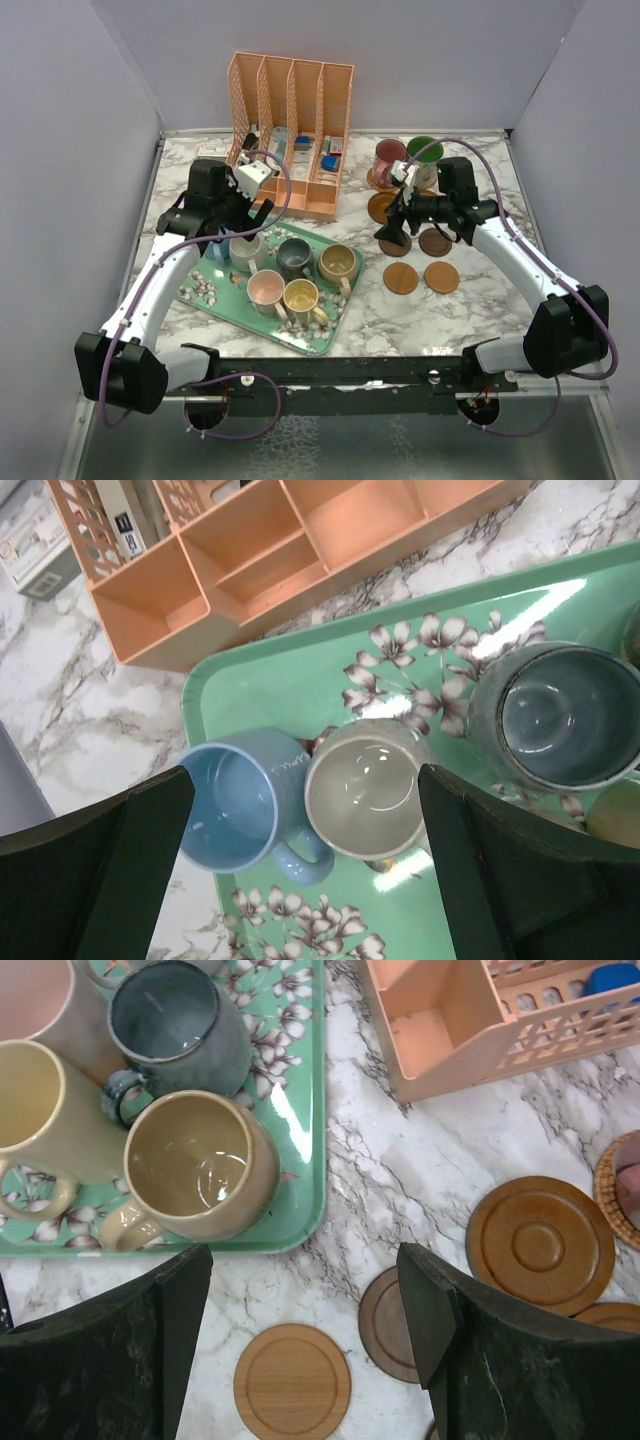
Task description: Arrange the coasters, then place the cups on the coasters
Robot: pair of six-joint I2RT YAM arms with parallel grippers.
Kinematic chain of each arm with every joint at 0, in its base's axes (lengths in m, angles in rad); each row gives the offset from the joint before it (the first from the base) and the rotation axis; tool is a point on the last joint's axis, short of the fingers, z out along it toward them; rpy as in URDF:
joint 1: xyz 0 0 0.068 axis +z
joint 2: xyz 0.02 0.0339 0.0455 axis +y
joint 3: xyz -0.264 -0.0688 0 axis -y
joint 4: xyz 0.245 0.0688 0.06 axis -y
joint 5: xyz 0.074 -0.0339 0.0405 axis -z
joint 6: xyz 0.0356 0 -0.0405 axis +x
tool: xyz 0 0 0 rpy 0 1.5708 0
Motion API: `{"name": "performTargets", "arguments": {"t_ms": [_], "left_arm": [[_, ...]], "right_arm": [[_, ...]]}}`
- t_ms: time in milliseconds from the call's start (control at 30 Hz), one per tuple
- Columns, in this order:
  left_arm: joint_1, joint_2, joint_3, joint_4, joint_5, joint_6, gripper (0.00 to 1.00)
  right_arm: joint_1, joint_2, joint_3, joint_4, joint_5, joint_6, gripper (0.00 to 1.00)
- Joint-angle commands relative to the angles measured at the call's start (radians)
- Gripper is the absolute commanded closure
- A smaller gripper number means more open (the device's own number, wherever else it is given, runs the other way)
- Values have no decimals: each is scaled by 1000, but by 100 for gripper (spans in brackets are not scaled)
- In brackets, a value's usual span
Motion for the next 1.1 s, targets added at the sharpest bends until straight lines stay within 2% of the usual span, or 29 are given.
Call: {"name": "performTargets", "arguments": {"t_ms": [0,133,300,500,767,1067], "left_arm": [[40,-30,-5,-67,19,-27,1],[111,-28,-26,-62,42,-65,5],[157,-15,-31,-59,64,-123,20],[158,-5,-69,-57,-25,-155,30],[169,48,-24,-35,-135,-119,40],[306,142,9,-34,-107,-81,48]], "right_arm": [[14,-18,-24,57,-77,0,24],[21,-24,-44,69,-91,0,24],[21,-25,-49,69,-69,-8,24],[21,-37,-65,74,-65,-13,24],[21,-45,-68,66,-67,-15,24],[22,-33,-64,53,-65,-25,24]]}}
